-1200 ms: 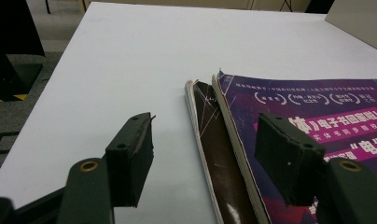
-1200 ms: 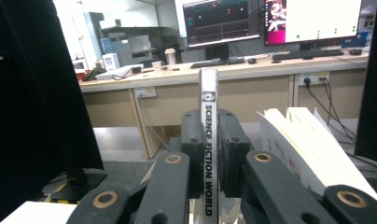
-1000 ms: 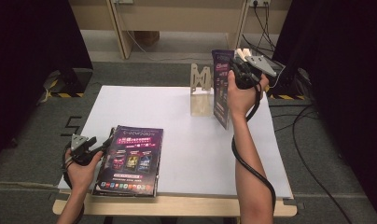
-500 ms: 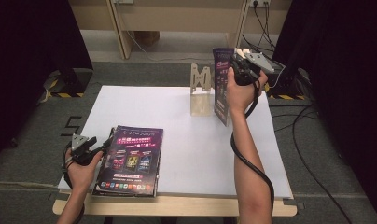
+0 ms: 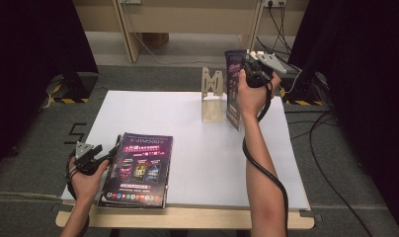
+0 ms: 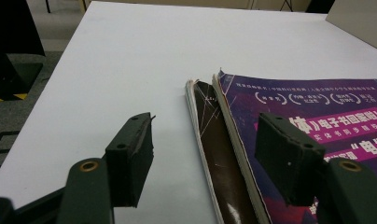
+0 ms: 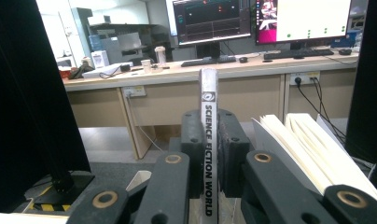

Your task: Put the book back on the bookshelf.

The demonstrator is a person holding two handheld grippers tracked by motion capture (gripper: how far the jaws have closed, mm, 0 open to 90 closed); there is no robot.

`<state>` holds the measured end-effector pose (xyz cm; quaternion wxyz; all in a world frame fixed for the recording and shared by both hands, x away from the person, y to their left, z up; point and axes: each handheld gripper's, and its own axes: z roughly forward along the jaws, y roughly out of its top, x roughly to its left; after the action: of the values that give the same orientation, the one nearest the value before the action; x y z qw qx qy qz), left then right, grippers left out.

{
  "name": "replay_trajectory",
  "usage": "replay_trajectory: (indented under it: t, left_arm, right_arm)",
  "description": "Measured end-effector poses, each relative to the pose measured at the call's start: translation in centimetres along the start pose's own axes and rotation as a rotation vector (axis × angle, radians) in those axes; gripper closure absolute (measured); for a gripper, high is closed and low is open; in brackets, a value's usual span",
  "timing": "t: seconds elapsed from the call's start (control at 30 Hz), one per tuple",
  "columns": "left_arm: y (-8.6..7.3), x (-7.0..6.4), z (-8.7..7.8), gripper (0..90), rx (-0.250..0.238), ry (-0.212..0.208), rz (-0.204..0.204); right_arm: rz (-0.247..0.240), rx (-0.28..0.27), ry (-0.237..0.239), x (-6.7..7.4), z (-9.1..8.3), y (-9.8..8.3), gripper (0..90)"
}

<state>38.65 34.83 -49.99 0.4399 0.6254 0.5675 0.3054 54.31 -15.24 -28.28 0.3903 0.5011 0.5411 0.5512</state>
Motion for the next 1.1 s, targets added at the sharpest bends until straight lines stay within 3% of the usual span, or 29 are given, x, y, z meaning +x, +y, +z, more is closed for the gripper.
replay_trajectory:
  t: [0.47, 0.7, 1.1]
  left_arm:
    - [0.0, 0.1, 0.0, 36.4, -0.002, -0.003, -0.009]
    - [0.0, 0.1, 0.0, 36.4, -0.002, -0.003, -0.006]
    - [0.0, 0.0, 0.0, 36.4, -0.006, -0.003, -0.004]
  right_arm:
    - [-0.012, -0.01, -0.014, 0.0, 1.7, -0.1, 83.7]
    - [-0.03, -0.015, -0.012, -0.2, 2.5, -1.1, 83.6]
    - [-0.08, -0.058, -0.011, 0.7, -0.3, -3.0, 83.3]
